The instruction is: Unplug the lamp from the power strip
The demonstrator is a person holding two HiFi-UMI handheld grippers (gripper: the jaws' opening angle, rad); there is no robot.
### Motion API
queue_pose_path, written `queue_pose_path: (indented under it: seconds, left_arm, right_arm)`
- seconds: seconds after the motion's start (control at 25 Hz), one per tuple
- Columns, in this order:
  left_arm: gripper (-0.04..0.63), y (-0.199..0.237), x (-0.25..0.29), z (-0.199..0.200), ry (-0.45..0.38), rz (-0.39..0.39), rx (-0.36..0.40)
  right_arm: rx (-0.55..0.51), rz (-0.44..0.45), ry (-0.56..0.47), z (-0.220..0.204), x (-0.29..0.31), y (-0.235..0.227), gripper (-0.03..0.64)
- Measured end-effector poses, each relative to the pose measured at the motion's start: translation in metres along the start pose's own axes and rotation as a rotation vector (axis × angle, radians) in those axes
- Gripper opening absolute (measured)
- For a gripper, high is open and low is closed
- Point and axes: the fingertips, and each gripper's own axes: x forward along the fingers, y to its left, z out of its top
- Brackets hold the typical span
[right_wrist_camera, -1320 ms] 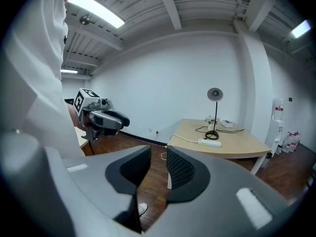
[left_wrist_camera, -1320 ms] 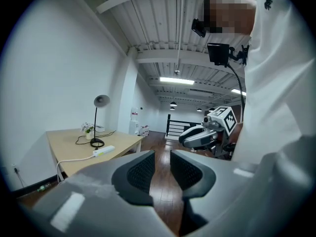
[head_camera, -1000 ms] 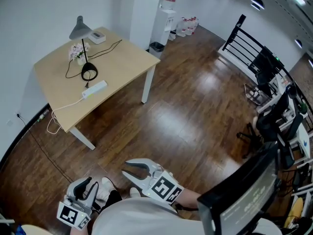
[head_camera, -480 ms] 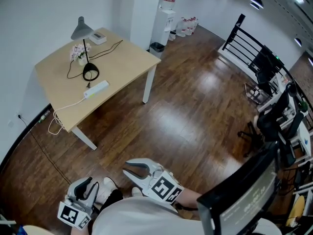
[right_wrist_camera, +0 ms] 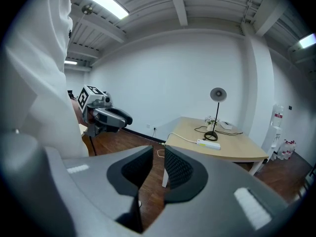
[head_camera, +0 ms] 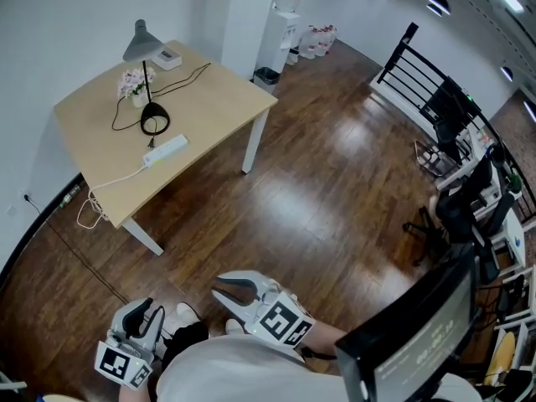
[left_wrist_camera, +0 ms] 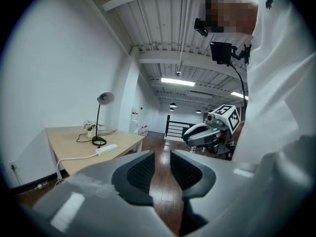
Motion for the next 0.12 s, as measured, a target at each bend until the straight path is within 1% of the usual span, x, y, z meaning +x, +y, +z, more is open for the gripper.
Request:
queue_pose_path:
  seconds: [0.12]
  left_arm:
    - [0.107, 0.023, 0.001, -0.002, 0.003, -0.005, -0.003]
  right_arm:
    - [-0.001, 0.002, 0.013, 0.002, 0.021, -0.004, 0.075]
